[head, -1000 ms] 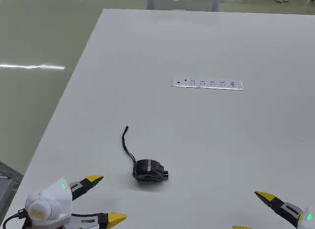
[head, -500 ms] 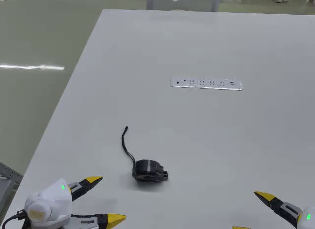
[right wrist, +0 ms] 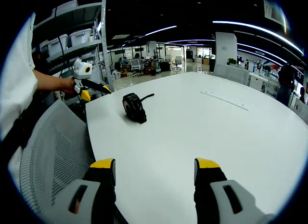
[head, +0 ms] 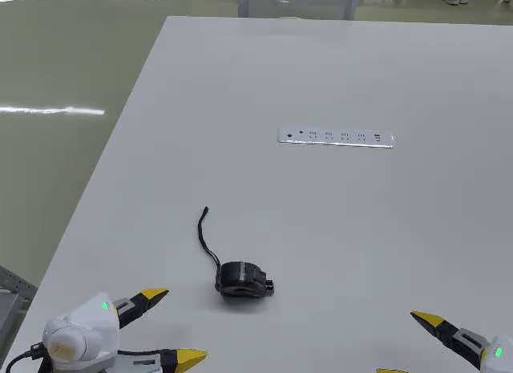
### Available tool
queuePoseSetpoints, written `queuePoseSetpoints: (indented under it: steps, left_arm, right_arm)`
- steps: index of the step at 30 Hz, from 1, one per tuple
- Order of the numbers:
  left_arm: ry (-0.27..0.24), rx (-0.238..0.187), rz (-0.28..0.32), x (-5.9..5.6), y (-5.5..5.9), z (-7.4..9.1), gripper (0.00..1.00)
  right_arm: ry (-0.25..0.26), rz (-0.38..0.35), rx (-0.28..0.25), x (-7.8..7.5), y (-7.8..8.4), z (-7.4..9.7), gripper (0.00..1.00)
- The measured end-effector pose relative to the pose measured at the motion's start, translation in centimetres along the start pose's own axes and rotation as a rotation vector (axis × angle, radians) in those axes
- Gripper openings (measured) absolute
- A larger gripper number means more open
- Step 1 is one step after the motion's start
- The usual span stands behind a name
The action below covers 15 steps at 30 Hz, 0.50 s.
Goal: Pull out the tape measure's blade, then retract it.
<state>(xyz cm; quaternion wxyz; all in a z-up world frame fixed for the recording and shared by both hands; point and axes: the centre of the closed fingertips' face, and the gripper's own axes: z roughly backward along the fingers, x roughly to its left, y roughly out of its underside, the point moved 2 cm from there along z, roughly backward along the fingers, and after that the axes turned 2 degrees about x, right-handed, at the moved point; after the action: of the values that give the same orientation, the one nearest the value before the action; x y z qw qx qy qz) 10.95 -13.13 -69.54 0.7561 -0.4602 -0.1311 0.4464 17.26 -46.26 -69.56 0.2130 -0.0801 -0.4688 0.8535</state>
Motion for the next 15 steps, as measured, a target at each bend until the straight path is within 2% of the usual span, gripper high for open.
queuePoseSetpoints:
  steps: [8,15]
  left_arm:
    - [-0.002,0.009,0.007,-0.1,-0.1,-0.6,0.76]
    - [-0.016,0.024,0.008,0.1,0.0,-1.2,0.75]
  right_arm:
    - [-0.014,0.007,-0.021,0.1,-0.5,-0.4,0.66]
    - [-0.023,0.025,-0.017,0.0,-0.6,-1.1,0.64]
